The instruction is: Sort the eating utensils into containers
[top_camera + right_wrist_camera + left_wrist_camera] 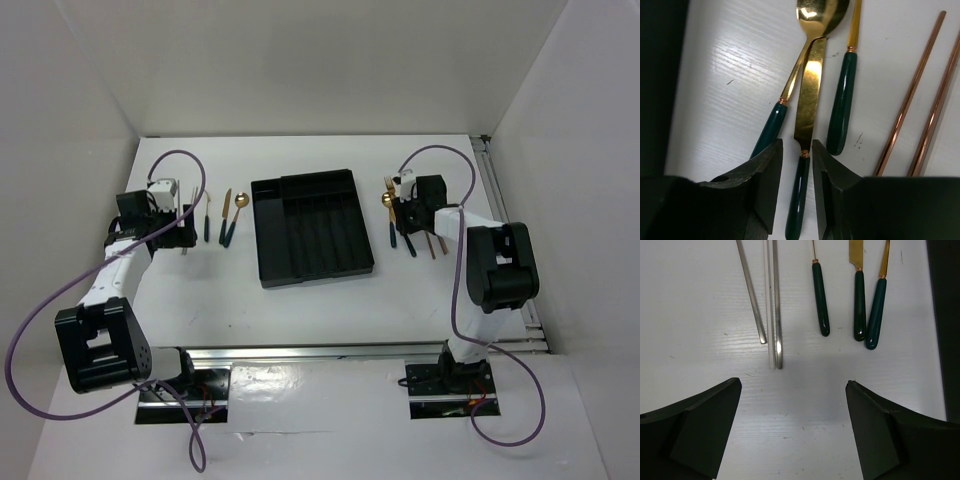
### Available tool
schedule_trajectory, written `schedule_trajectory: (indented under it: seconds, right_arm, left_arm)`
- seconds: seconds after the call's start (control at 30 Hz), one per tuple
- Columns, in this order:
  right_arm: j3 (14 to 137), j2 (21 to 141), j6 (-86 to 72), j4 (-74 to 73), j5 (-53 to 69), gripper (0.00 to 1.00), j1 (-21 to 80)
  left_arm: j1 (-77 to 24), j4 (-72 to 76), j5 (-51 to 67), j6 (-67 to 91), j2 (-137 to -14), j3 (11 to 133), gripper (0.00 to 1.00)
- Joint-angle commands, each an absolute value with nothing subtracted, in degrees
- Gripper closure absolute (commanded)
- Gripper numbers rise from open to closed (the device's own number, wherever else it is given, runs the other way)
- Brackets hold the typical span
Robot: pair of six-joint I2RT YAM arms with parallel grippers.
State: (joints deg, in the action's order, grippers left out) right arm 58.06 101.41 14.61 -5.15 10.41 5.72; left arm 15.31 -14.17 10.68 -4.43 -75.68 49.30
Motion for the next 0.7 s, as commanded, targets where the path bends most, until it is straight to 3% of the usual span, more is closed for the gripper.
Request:
schedule_trajectory:
  seconds: [0.0,0.43,0.67]
  right_arm:
    - [59.6,102.0,14.3,-3.4,7.5,0.63,6.2]
    - [50.0,95.9,16.1,-4.0,7.5,0.65,5.4]
    - [48.5,96.6,16.6,-3.5,7.5,0.96,5.4]
  left_arm:
    - [15.6,-13.6,10.7,-5.2,-76.2,51.6,0.0]
    - [15.6,-13.1,11.2,-5.7,-77.3,53.3,0.0]
    - [15.6,-13.1,11.3,-5.7,-78.4,53.8,0.0]
